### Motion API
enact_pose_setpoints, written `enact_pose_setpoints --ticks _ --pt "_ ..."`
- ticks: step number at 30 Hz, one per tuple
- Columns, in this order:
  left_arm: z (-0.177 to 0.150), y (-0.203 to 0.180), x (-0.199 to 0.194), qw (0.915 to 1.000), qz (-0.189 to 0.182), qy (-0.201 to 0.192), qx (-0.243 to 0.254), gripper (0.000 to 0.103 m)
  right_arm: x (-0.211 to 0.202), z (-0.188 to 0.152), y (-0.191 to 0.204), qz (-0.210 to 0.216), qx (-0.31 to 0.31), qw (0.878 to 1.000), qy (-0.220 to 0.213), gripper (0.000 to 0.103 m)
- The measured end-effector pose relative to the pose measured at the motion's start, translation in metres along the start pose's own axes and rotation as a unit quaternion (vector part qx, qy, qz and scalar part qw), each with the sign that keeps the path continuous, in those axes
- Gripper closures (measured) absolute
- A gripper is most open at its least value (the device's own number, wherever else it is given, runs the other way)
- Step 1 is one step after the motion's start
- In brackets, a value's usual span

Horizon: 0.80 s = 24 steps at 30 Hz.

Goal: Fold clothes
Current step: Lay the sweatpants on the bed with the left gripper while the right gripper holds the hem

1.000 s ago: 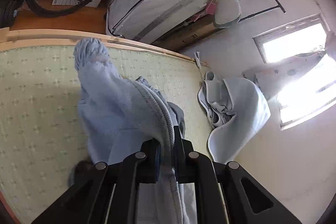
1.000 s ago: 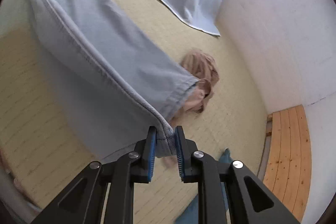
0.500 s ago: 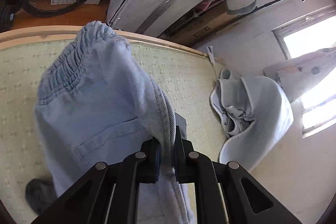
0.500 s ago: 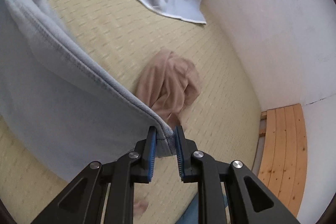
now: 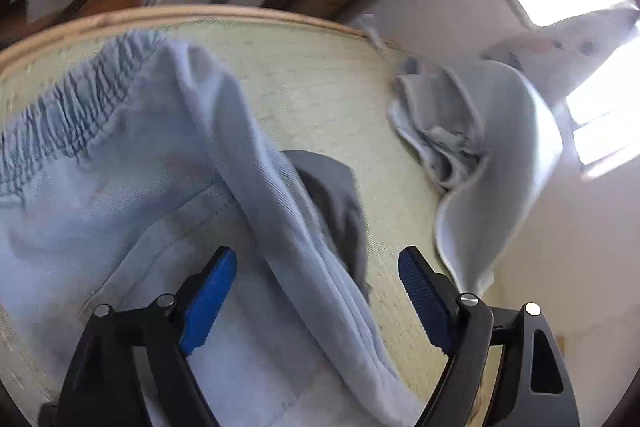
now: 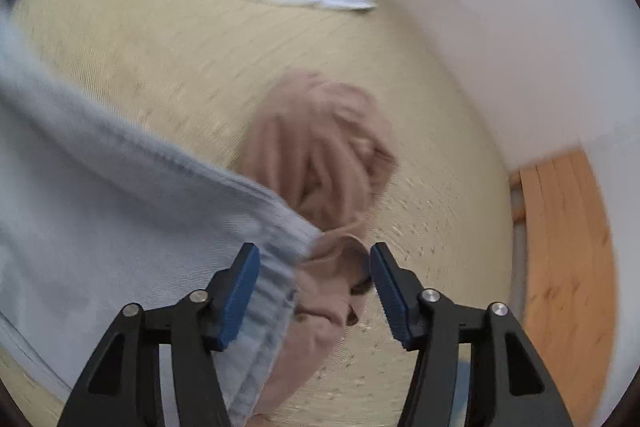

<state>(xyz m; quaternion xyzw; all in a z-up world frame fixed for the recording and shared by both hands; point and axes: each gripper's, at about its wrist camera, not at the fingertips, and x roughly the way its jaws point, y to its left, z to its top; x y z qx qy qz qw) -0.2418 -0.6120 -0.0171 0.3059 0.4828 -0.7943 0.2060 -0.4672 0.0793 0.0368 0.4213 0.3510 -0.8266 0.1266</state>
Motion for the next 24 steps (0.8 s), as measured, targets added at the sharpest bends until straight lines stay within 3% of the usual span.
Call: enact_pose_setpoints --ticks 3,7,9,12,18,24 --pt "-0.028 -0.016 -0.030 0.9986 -0.021 -0.004 0.049 0.016 -0.036 -0.044 -0.031 0.058 0.112 0.991 -0.049 0.040" --pt "-0.090 -0.045 -0.060 0.9921 -0.069 0.021 0.103 0.015 -0.062 -0.117 -0.037 0.162 0.210 0.962 -0.071 0.040" --pt "-0.134 -0.060 -0.066 0.9874 -0.091 0.040 0.123 0.014 -0.065 -0.150 -0.028 0.207 0.234 0.947 -0.070 0.040" --pt "-0.201 -0.083 -0.073 0.9784 -0.122 0.068 0.152 0.014 -0.061 -0.179 -0.007 0.241 0.235 0.939 -0.066 0.040" --pt "-0.330 -0.116 -0.069 0.9563 -0.175 0.135 0.191 0.014 -0.040 -0.185 0.019 0.244 0.215 0.944 -0.057 0.055" --pt "-0.387 -0.124 -0.037 0.9424 -0.174 0.179 0.222 0.014 -0.018 -0.171 0.017 0.202 0.208 0.957 -0.033 0.071"
